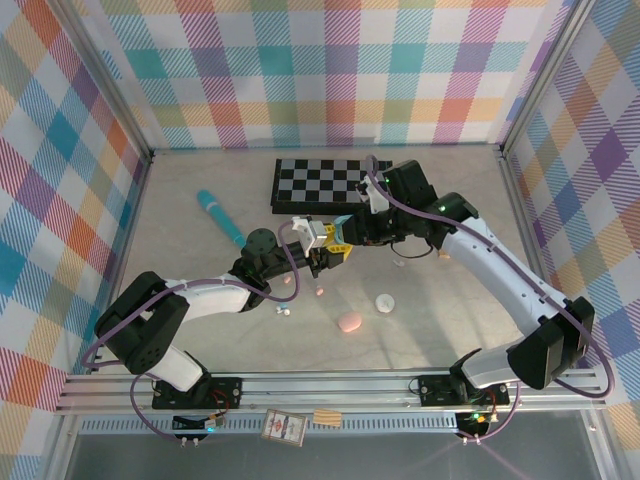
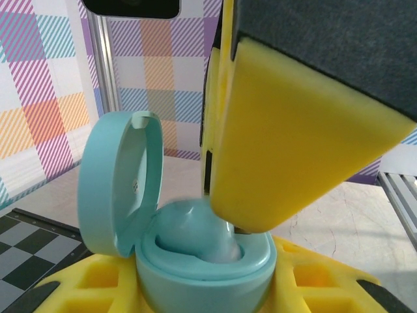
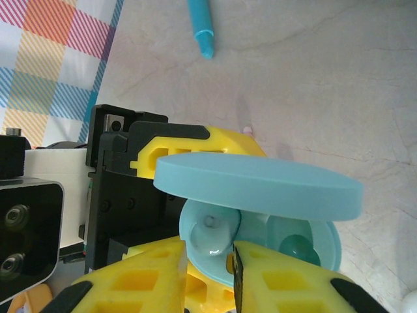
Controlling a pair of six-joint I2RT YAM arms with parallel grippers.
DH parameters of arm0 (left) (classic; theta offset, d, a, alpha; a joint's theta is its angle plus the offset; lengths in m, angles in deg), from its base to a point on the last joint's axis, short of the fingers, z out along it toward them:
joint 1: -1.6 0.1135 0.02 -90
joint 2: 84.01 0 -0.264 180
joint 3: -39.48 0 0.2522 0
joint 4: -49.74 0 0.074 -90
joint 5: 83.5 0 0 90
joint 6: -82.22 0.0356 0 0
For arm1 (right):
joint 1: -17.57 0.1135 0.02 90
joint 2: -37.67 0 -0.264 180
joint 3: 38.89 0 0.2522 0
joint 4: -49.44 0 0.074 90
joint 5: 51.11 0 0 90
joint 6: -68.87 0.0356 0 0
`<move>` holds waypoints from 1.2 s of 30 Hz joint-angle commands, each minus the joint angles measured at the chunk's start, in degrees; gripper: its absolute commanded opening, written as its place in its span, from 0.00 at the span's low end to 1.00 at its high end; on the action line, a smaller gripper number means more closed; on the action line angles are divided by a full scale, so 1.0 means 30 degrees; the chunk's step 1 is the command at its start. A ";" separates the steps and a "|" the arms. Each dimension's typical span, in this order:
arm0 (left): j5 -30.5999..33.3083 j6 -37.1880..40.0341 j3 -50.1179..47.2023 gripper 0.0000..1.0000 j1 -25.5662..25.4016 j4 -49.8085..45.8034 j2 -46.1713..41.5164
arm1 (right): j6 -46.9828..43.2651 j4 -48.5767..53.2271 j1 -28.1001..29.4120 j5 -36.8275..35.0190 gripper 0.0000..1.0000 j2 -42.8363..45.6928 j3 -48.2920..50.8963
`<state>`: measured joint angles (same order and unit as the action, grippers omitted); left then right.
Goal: Insert the wireless bluetooth earbuds into the charging case
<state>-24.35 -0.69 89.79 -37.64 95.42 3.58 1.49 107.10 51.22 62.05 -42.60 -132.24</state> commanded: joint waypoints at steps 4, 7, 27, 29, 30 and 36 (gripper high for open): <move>-0.0489 0.0010 0.0592 0.26 -0.0004 0.0971 -0.0011 | -0.0499 0.0345 0.0032 0.0309 0.31 -0.0045 -0.0545; -0.0346 0.0010 0.0526 0.26 0.0030 0.1035 -0.0076 | -0.0550 0.0344 0.0033 -0.0338 0.32 0.0506 -0.0526; 0.1726 -0.2416 -0.2746 0.26 0.5434 0.2253 -0.3576 | 0.0753 -0.5227 -0.0145 -0.1624 0.40 0.3784 0.5894; 0.2011 -0.2366 -0.2961 0.26 0.5691 0.1378 -0.4670 | 0.0863 -0.6279 -0.0104 -0.0413 0.41 0.2563 0.6316; 0.2192 -0.2299 -0.3036 0.26 0.5822 0.0774 -0.5329 | 0.0926 -0.6818 -0.0098 0.0219 0.41 0.1819 0.6428; 0.2951 -0.1443 -0.3063 0.26 0.6437 -0.3390 -0.9227 | 0.0629 -0.8582 0.0938 0.2357 0.42 -0.2774 0.5476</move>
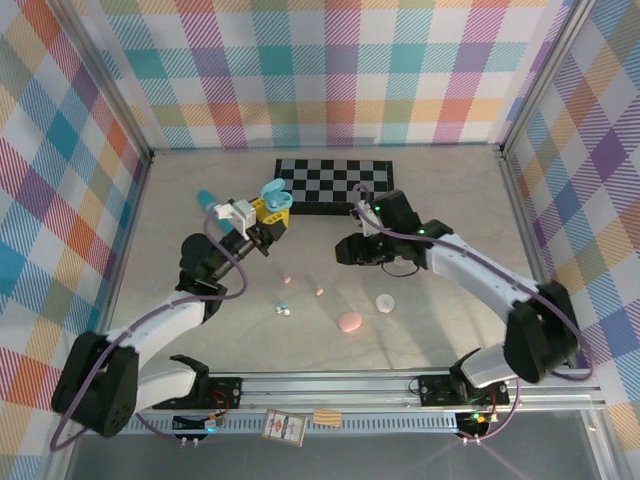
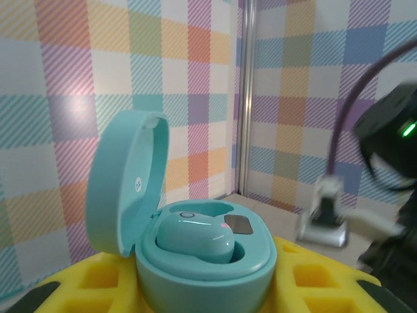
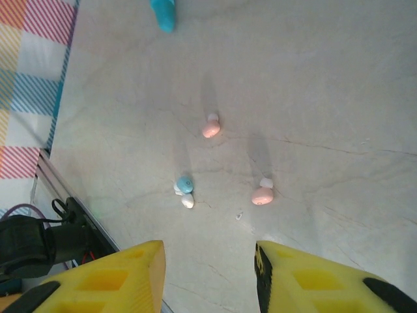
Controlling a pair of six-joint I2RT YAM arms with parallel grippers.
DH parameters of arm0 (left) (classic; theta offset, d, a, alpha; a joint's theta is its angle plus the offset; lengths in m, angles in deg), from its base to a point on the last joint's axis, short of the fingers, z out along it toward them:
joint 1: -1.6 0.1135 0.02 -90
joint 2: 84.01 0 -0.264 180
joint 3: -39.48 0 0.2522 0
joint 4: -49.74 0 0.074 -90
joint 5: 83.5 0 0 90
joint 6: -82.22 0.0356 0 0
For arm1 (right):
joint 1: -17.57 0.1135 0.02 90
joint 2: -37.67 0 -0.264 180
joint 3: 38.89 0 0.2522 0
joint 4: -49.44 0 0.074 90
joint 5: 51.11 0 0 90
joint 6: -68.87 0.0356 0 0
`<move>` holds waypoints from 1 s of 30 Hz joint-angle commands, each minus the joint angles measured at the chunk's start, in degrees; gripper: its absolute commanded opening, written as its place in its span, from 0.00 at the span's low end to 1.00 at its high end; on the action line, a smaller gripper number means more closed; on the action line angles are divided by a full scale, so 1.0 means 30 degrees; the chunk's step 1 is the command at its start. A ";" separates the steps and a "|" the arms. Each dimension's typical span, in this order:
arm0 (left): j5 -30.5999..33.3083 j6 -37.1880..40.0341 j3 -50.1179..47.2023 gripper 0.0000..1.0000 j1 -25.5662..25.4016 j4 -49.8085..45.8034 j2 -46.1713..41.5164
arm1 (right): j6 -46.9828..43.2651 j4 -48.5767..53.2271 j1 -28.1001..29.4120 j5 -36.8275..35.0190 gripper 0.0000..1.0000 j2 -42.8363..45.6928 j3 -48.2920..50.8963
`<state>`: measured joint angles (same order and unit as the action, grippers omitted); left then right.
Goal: Insert the wireless bluetooth earbuds into the charging case
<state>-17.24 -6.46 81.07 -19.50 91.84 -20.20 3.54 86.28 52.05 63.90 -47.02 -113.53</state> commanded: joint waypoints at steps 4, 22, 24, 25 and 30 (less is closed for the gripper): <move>0.0934 0.0490 0.0122 0.26 0.0886 -0.3729 -0.2685 | 0.0062 -0.2397 0.1985 0.2161 0.42 -0.3893 -0.1648; 0.1302 -0.0441 0.1972 0.26 0.2581 -0.5373 -0.2768 | 0.0351 -0.1899 0.5718 0.2896 0.38 -1.0496 -0.5382; 0.1324 -0.0433 0.1943 0.26 0.2581 -0.5362 -0.2726 | 0.0449 -0.1866 0.5871 0.2968 0.38 -1.0694 -0.5523; 0.1352 -0.0426 0.1928 0.26 0.2574 -0.5374 -0.2736 | 0.0471 -0.1809 0.5934 0.2999 0.38 -1.0809 -0.5596; 0.1263 -0.0438 0.1971 0.26 0.2610 -0.5284 -0.2641 | 0.0736 -0.1423 0.5996 0.3117 0.37 -1.1499 -0.6123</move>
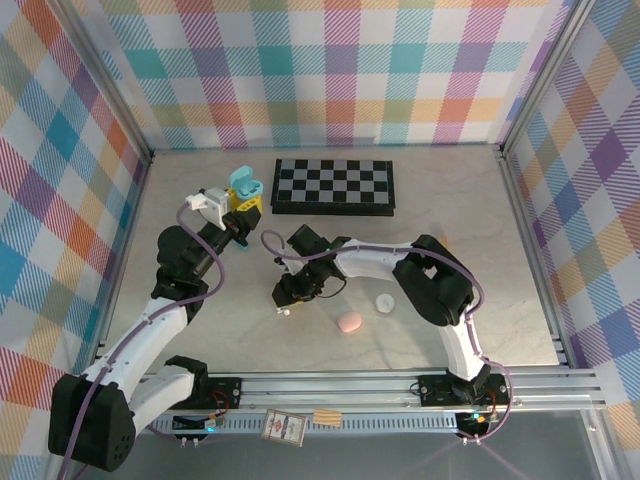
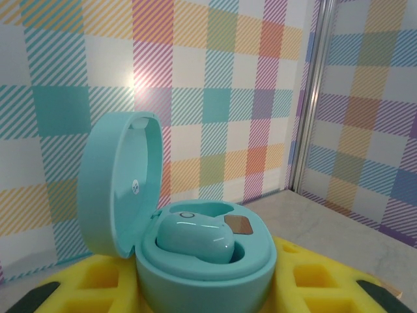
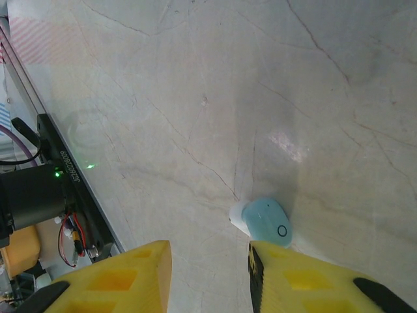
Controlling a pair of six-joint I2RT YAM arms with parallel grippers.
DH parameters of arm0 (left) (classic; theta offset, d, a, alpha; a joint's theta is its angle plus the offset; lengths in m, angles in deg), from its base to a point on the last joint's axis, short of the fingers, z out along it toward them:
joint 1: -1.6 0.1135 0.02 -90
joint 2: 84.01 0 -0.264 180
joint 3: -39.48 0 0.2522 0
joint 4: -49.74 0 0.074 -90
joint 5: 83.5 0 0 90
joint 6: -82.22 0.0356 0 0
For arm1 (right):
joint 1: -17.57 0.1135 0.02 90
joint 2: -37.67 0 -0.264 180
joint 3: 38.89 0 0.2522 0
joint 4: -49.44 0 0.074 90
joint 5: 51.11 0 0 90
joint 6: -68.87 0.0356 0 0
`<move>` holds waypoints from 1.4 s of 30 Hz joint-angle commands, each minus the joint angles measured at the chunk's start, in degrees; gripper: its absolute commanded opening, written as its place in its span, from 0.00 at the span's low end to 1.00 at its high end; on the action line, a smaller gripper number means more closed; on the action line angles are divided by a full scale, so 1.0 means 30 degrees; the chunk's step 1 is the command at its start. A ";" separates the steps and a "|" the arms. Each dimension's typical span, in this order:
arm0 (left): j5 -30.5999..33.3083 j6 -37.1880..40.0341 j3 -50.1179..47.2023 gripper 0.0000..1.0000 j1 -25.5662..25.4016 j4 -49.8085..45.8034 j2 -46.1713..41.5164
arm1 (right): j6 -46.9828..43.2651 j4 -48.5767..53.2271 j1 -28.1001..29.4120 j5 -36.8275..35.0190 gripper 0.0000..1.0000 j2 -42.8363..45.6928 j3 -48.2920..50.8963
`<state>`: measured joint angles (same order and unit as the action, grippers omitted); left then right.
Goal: Insert the wireless bluetooth earbuds into the charging case
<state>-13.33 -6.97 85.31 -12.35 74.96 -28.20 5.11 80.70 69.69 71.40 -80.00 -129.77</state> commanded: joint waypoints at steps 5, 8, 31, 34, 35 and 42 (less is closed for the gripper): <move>-0.0009 -0.0187 0.0588 0.26 0.0217 0.0379 0.0018 | 0.0556 0.0995 0.0118 0.0785 0.37 -0.1210 -0.1248; 0.0002 -0.0213 0.0559 0.26 0.0228 0.0379 0.0047 | 0.0627 0.1201 0.0118 0.0620 0.37 -0.1334 -0.1360; 0.0865 -0.0063 0.0263 0.26 0.0277 0.0083 -0.0464 | -0.0243 0.3149 0.0376 -0.4103 0.39 0.0365 -0.1440; 0.1015 -0.0067 0.0279 0.26 0.0287 0.0018 -0.0477 | -0.0728 0.3626 0.0664 -0.4010 0.41 -0.0093 -0.2007; 0.1015 -0.0048 0.0294 0.26 0.0309 0.0014 -0.0475 | -0.0848 0.3831 0.0786 -0.4051 0.41 -0.0286 -0.2196; 0.0987 -0.0104 0.0208 0.26 0.0316 -0.0091 -0.0639 | -0.1276 0.4632 0.1186 -0.4205 0.45 -0.1319 -0.3364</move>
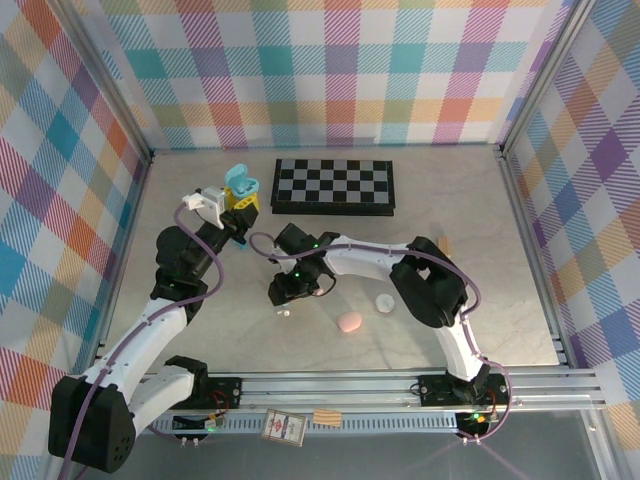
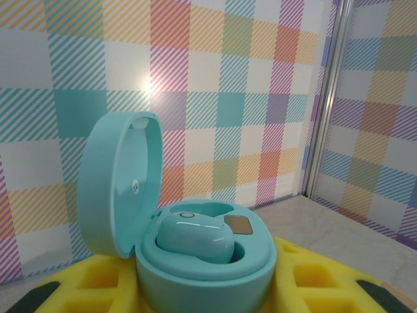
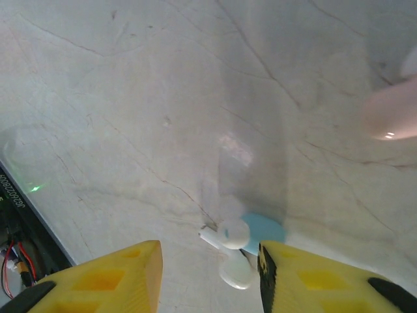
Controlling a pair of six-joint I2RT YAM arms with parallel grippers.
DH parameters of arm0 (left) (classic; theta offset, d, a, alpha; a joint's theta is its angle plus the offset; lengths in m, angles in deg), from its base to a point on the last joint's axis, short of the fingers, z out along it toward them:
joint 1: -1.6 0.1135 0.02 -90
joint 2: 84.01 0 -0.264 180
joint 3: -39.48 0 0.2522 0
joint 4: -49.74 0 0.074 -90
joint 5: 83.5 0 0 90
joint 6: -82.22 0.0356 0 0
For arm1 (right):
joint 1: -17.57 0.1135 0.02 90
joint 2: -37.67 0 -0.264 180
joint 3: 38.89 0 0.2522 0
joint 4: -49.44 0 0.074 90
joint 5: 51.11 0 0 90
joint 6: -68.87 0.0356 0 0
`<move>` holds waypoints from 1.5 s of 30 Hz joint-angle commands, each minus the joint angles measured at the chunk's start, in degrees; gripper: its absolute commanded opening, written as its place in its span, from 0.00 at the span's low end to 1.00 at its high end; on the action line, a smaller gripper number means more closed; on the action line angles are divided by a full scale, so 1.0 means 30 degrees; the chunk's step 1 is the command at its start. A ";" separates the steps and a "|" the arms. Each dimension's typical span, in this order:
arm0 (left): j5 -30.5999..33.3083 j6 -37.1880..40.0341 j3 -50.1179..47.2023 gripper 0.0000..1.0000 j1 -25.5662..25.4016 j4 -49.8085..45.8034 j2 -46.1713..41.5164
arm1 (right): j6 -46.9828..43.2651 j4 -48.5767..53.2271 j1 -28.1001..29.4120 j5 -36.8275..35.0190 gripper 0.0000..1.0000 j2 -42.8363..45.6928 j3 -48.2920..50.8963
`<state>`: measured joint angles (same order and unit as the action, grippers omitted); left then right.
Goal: Insert the wireless bluetooth earbuds into the charging case
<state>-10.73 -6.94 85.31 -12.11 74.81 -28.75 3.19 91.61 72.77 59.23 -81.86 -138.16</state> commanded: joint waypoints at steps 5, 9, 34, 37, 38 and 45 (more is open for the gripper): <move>0.0178 -0.0114 0.0148 0.26 0.0263 -0.0089 -0.0667 | -0.0913 0.1826 0.0267 -0.0953 0.46 -0.1366 -0.1336; 0.0123 -0.0105 0.0207 0.26 0.0265 -0.0191 -0.0744 | -0.0809 0.2525 0.0306 -0.1865 0.45 -0.1790 -0.1887; 0.0063 -0.0192 0.0221 0.27 0.0265 -0.0191 -0.0770 | -0.0084 0.4457 0.0219 -0.5851 0.26 -0.0640 -0.2189; 0.0032 -0.0117 0.0265 0.27 0.0265 -0.0246 -0.0753 | 0.0089 0.4168 -0.0128 -0.5646 0.26 0.0377 -0.1319; 0.0003 -0.0110 0.0265 0.27 0.0265 -0.0230 -0.0762 | 0.0170 0.4022 -0.0324 -0.5540 0.26 0.0773 -0.0870; -0.0318 -0.0177 0.0345 0.27 0.0265 -0.0307 -0.0487 | 0.0472 0.2588 -0.2733 -0.4812 0.26 0.3953 0.2782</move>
<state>-10.84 -6.97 85.31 -12.11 73.52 -29.86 3.74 100.90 67.31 43.60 -73.60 -132.26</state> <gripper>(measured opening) 0.355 0.263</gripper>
